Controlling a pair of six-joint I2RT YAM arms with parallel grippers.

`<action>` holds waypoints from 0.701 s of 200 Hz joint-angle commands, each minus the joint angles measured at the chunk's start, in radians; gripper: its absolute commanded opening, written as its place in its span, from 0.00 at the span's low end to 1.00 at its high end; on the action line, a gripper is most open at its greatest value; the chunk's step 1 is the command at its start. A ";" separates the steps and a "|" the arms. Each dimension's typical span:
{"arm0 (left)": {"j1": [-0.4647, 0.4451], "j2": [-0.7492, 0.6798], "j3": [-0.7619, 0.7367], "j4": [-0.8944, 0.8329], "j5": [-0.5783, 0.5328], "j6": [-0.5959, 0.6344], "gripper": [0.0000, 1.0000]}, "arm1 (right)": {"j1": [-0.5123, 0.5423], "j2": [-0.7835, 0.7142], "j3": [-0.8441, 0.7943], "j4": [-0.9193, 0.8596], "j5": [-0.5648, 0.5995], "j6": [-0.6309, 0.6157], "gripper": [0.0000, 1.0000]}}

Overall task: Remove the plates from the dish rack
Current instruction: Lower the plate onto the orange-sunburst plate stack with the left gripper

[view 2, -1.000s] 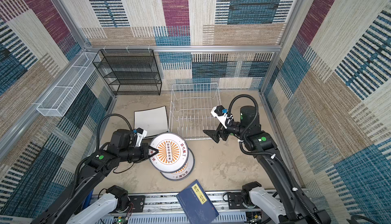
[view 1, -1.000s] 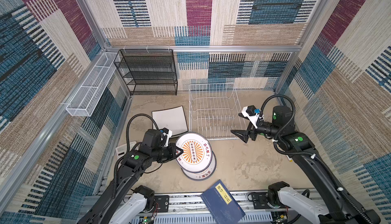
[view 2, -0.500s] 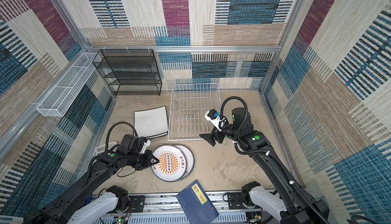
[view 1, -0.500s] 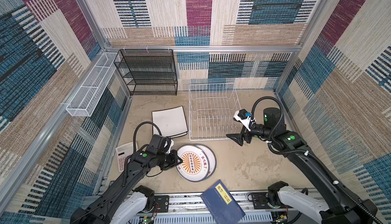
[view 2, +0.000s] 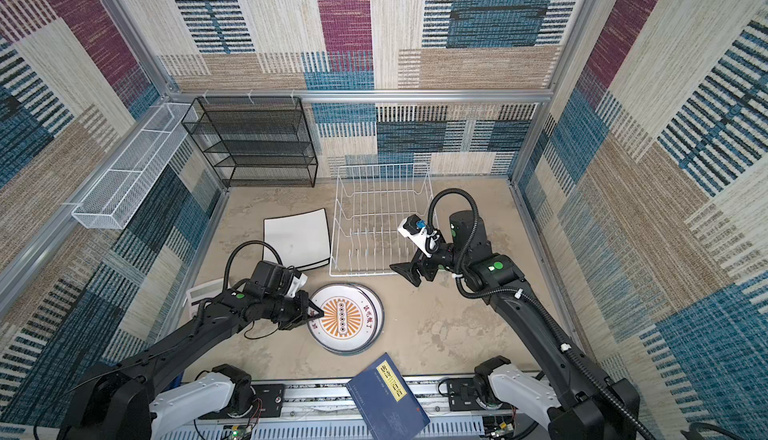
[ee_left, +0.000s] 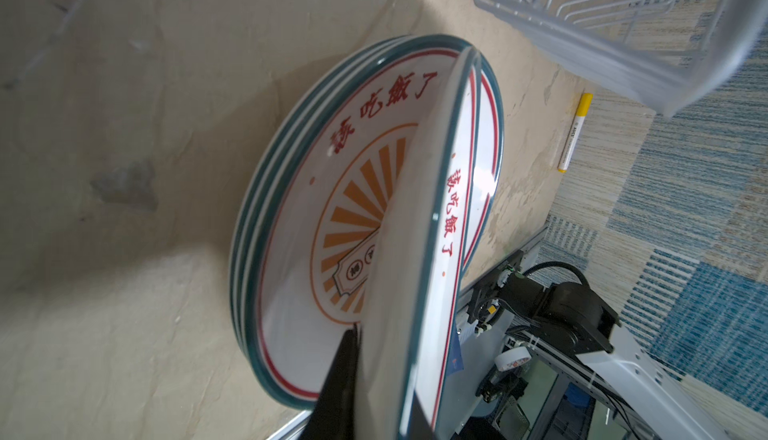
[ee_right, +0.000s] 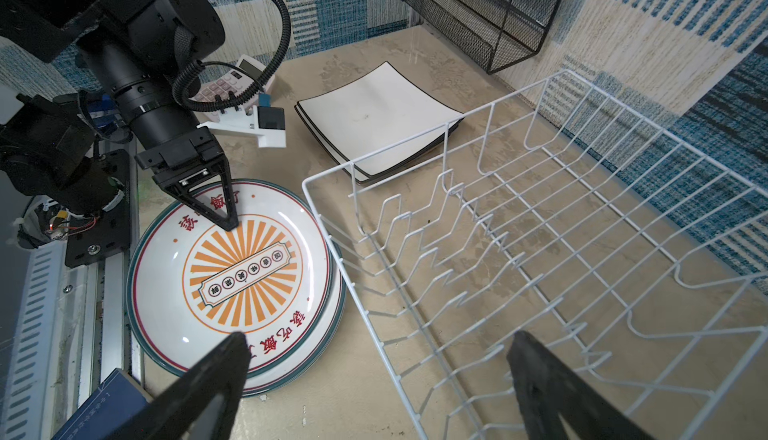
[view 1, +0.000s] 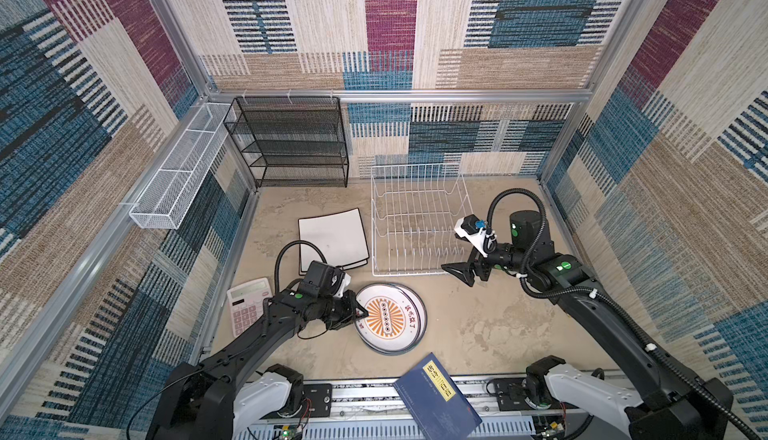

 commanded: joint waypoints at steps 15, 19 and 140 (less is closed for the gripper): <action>0.000 0.007 0.037 -0.071 -0.045 0.028 0.42 | 0.001 0.017 0.002 0.040 0.006 0.004 0.99; 0.000 0.010 0.042 -0.076 -0.046 0.030 0.44 | 0.002 0.021 0.003 0.040 0.005 0.005 0.99; -0.010 0.160 0.198 -0.194 -0.112 0.077 0.45 | 0.003 0.052 0.007 0.059 -0.013 0.022 0.99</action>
